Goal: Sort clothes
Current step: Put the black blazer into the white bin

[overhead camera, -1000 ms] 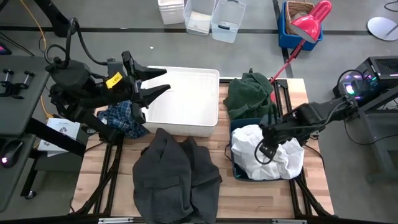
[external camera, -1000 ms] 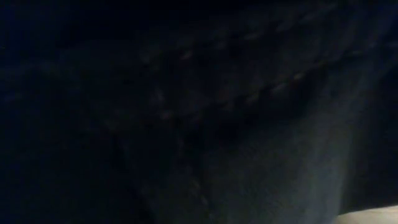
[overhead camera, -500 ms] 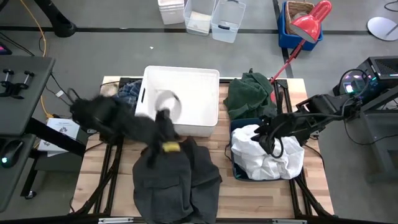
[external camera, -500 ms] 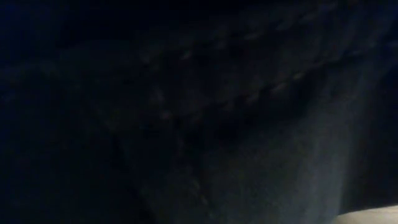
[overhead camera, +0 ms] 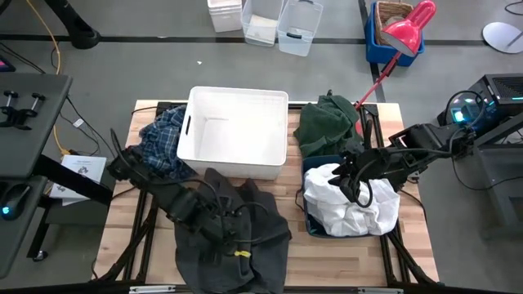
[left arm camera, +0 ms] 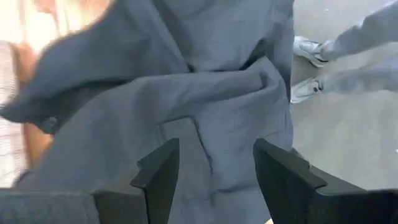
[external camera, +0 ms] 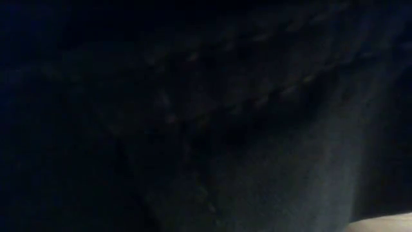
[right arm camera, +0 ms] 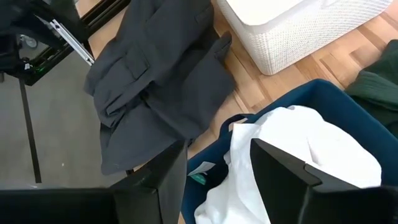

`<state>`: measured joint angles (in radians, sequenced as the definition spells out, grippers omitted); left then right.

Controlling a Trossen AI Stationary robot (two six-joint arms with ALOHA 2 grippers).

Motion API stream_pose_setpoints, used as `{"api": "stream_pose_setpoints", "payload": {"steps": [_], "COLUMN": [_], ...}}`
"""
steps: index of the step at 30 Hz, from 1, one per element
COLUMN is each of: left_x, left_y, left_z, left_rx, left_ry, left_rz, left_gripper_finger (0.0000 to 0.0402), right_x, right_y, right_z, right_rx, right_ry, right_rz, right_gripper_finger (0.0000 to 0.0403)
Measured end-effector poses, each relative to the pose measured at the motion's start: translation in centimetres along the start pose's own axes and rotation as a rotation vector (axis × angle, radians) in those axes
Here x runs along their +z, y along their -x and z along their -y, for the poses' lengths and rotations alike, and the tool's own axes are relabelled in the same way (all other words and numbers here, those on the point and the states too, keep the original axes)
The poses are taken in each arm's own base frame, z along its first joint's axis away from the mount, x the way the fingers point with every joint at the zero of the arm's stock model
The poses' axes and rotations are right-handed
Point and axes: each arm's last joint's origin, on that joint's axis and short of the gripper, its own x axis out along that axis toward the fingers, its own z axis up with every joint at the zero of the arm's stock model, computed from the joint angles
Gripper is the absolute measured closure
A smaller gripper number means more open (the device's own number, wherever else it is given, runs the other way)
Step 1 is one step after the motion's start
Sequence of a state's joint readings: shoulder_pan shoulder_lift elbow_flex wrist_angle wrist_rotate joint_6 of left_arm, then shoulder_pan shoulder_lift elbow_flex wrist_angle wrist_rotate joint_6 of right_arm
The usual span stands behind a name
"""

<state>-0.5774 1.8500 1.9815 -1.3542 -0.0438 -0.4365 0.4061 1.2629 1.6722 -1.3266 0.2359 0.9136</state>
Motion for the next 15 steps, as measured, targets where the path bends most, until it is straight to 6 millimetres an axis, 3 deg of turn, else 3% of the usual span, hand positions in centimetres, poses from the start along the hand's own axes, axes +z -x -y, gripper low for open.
{"api": "stream_pose_setpoints", "payload": {"steps": [7, 10, 15], "left_x": [-2.1, -2.9, -2.5], "left_y": [-4.1, -6.3, -8.7], "left_z": [-0.6, -1.4, -1.5], "left_rx": [-0.069, -0.032, -0.011], "left_ry": [0.018, -0.089, -0.330], "left_rz": [0.068, 0.004, -0.039], "left_gripper_finger": [0.0206, 0.0206, 0.0206], "right_x": [0.0, 0.0, 0.0], "right_y": [0.0, 0.0, 0.0], "right_z": [0.0, 0.0, 0.0], "right_rx": [0.000, 0.000, -0.001], "right_ry": [0.017, 0.017, 0.016], "right_rz": [0.000, 0.000, -0.001], "right_gripper_finger": [0.0229, 0.0229, 0.0229]}}
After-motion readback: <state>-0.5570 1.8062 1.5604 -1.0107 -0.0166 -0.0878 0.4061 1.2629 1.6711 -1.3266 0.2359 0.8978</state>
